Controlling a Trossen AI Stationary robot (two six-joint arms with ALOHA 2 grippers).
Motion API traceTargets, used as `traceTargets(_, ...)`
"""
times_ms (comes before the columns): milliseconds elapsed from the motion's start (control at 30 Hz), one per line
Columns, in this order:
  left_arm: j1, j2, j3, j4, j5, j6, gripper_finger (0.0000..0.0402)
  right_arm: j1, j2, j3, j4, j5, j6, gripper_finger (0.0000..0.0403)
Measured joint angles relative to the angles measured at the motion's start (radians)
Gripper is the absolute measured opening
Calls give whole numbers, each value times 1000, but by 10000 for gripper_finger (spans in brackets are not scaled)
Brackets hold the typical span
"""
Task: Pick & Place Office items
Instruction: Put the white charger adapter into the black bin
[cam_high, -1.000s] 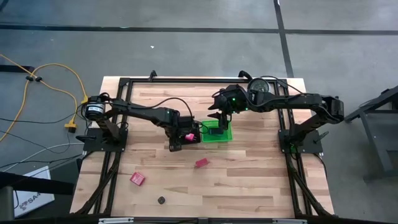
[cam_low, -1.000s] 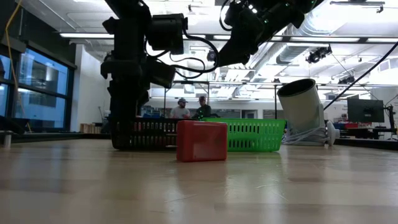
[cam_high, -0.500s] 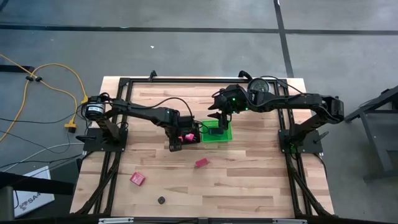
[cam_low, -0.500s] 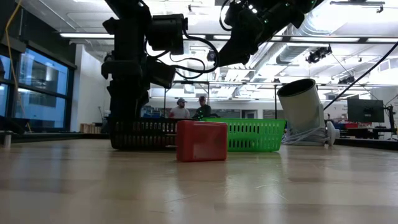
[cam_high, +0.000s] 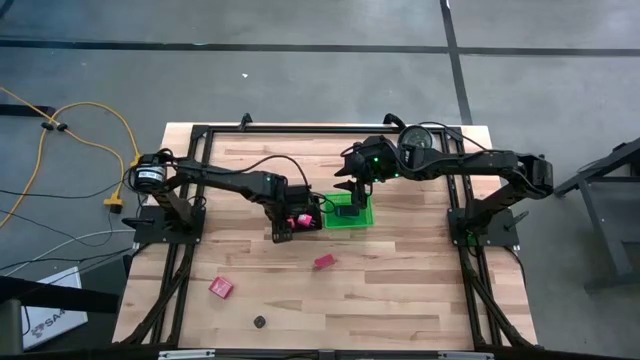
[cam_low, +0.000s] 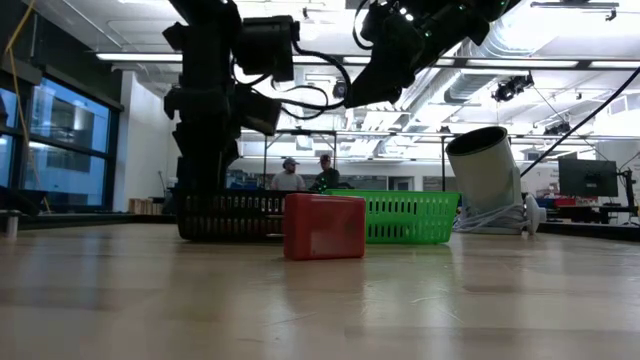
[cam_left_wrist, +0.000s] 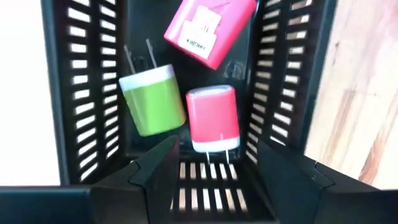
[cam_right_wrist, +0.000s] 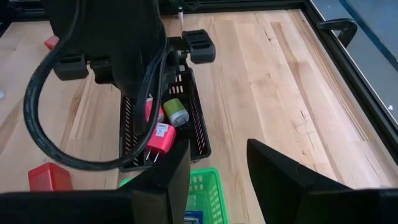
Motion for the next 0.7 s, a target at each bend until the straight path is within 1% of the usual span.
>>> traceTargets(533,-29,-108,0,-14,-6,19,210,0,0,0,8,0,0,145)
traceTargets(700,-28,-144,0,-57,-5,19,210,0,0,0,8,0,0,145)
